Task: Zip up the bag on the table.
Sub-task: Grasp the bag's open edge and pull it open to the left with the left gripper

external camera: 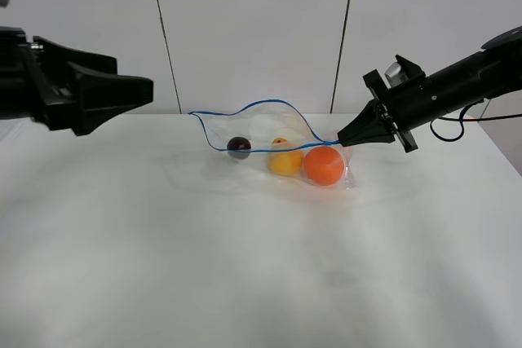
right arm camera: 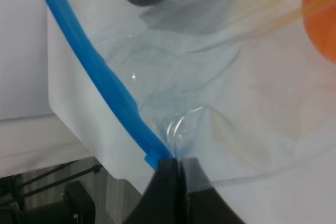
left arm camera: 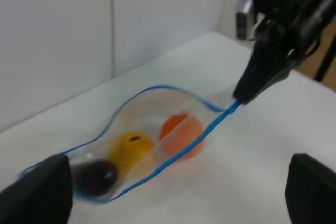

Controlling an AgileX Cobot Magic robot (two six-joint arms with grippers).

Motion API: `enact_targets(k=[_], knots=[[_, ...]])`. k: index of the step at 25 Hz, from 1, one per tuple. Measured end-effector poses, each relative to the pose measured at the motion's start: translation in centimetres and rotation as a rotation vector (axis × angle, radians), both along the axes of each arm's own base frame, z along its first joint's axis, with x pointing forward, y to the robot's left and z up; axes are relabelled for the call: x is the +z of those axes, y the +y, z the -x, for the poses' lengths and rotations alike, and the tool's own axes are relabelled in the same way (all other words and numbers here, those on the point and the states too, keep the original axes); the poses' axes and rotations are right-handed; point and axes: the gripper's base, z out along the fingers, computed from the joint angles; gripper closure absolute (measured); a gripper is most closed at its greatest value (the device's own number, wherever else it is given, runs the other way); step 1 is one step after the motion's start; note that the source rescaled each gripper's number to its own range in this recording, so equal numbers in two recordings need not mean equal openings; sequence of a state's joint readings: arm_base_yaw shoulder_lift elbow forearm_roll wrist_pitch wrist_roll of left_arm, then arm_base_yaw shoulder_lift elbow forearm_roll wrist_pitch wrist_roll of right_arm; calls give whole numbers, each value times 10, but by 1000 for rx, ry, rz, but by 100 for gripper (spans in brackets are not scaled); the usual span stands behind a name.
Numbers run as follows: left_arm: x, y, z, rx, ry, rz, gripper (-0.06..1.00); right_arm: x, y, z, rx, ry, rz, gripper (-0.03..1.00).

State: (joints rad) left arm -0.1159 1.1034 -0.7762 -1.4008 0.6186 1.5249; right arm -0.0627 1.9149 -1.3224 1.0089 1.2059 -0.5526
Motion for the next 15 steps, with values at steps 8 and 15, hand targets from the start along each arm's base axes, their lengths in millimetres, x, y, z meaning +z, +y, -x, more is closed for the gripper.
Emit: enact_targets(k=[8,15], knots=[[10,-72,-28,-219,-24,-167,-6,0,0,0,1,5,6,97],[-34,-137,-40,-266,-200,-456,-6,-2,-1,1,9,8,22,97]])
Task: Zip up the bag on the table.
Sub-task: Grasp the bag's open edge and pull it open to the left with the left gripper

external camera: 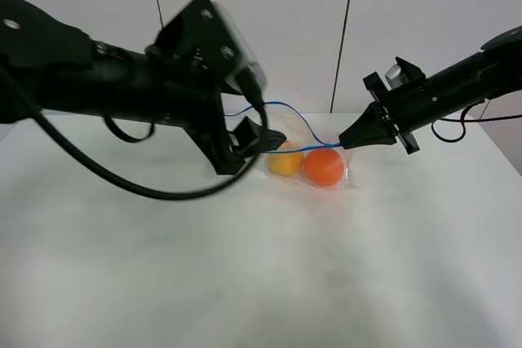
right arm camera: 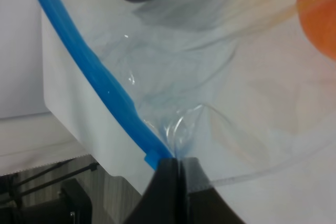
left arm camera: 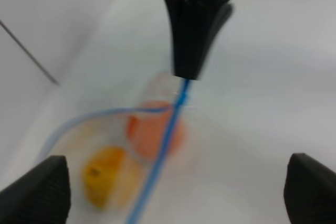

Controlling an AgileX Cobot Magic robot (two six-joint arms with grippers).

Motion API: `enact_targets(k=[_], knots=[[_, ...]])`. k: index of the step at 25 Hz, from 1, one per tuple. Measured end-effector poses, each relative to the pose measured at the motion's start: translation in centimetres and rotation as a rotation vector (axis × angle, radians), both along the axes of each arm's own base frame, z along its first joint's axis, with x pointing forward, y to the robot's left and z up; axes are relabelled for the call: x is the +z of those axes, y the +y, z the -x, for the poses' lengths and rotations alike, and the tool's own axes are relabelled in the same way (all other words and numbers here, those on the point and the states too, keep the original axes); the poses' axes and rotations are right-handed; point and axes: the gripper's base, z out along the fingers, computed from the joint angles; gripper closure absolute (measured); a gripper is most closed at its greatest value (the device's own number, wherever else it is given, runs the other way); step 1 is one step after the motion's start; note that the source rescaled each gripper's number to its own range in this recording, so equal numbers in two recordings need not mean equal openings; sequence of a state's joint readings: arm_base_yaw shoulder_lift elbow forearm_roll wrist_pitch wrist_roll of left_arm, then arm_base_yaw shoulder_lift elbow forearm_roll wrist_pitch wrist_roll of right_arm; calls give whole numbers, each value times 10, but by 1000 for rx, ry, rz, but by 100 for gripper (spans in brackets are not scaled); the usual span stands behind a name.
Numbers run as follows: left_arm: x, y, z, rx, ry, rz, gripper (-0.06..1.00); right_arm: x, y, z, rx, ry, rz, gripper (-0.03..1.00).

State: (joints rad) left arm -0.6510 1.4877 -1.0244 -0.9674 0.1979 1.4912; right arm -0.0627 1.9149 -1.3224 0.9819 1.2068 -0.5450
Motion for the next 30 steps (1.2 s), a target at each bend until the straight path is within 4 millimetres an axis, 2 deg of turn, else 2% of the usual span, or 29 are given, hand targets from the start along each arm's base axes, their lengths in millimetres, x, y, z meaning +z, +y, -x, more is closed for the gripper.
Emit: enact_targets(k=[4,8,14,18,24,30], knots=[[-19,-24,-7,53,-167,-96,-6,-1,-1,0,6,1,11,97],[-44,-44,-5,-2,-225,-206,-6,-1,-1,1,8,1,12,97],[-67,-55,-12,-7,-308,-306,-6,-1,-1,1,6,4,13,97],[-74,-63,-13,-15,-303,-307,-6,-1,-1,1,5,7,15,97],[-59,-88,-16,-23,-351,-251,-6,-1,-1,1,-4,18,13,97],[-84,-98,-22,-34,-369,-308,-6,-1,-1,1,-9,25,13,97]])
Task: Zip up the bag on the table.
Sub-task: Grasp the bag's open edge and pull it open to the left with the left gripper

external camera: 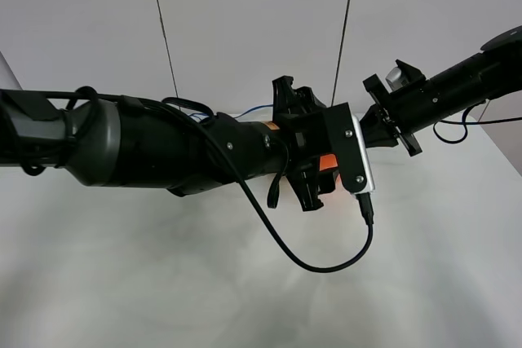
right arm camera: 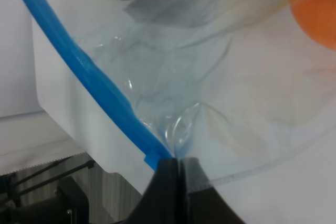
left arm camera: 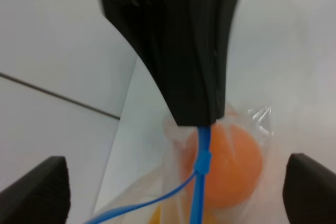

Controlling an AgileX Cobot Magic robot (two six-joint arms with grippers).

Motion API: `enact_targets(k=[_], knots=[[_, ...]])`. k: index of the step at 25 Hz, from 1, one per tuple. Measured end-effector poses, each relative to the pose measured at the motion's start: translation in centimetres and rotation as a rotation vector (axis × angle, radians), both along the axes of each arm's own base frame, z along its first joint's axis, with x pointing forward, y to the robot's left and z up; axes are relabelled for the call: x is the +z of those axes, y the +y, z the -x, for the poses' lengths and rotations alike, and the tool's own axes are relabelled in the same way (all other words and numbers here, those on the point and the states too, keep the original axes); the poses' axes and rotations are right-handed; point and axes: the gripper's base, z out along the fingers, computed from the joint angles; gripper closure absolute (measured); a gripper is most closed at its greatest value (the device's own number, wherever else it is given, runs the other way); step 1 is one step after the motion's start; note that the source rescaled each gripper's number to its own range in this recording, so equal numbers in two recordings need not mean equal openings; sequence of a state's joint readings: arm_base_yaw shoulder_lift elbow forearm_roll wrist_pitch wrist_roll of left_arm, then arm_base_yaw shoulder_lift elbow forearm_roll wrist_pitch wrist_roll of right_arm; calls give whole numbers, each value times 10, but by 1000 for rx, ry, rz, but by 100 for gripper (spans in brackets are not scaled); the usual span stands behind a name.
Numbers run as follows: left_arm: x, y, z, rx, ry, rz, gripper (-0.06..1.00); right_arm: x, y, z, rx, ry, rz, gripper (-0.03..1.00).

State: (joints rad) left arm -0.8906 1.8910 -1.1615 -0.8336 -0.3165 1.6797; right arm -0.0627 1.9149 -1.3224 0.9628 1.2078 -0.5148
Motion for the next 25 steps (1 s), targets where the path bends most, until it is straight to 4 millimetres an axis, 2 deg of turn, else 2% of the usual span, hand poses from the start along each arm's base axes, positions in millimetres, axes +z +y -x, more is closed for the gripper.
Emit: enact_targets(k=[10,16,20,25], knots=[[-23,-9,-2,85,-22,50,-5,0,0,0,0,0,0,97],[-37,-12,-2,75,-9,21,8,0,0,0,0,0,0,97],[-33,-15,-1,70,-48,49,11,0,0,0,-1,2,0,97],[-30,-17,-1,65,-66,92,23,0,0,0,-2,2,0,97]])
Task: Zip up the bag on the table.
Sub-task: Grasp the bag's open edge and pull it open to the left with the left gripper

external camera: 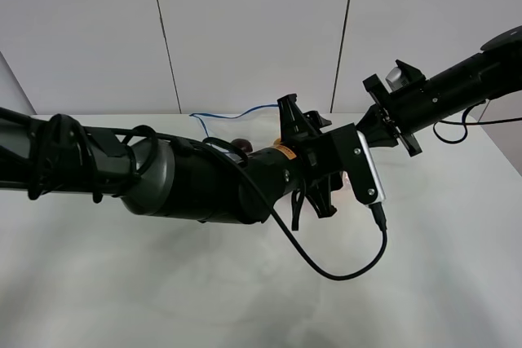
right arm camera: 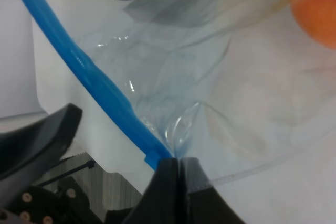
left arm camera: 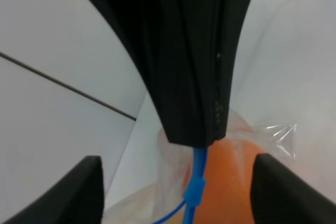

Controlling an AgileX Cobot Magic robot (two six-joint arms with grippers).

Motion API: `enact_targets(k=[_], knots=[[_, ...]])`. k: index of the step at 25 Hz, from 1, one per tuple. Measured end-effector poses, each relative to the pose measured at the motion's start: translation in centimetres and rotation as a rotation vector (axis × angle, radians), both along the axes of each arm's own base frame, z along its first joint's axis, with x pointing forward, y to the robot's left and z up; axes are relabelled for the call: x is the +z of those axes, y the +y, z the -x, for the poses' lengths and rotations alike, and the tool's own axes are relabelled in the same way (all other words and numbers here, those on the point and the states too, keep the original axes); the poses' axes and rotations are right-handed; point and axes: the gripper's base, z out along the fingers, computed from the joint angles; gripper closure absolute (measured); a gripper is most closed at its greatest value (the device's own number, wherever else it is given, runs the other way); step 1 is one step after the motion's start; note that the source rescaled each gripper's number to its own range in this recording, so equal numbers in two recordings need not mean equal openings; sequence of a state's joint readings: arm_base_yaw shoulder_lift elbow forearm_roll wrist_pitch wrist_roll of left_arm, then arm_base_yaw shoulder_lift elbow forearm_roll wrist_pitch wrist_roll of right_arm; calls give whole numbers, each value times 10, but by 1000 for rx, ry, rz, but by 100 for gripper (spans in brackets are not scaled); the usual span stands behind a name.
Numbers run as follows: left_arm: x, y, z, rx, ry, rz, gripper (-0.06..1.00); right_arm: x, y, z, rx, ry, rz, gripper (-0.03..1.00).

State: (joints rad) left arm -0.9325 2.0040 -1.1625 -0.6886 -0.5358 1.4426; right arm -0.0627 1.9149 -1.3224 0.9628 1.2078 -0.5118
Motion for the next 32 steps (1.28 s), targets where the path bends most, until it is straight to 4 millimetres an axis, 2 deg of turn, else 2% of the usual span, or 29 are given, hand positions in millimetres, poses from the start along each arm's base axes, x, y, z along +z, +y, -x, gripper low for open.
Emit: enact_targets(k=[8,16,22,26,29,32], knots=[[-13,-3,0,-15,6,-18,33,0,0,0,0,0,0,97],[-10,-3,-1,-10,-31,-9,53,0,0,0,0,0,0,97],[-10,-3,-1,-12,-28,-11,76,0,0,0,0,0,0,97],[-10,-3,-1,-14,-26,-13,84,0,0,0,0,0,0,97],[-11,-4,0,-18,-21,-16,94,0,0,0,0,0,0,97],[-11,-4,0,-19,-20,-17,94,0,0,0,0,0,0,97]])
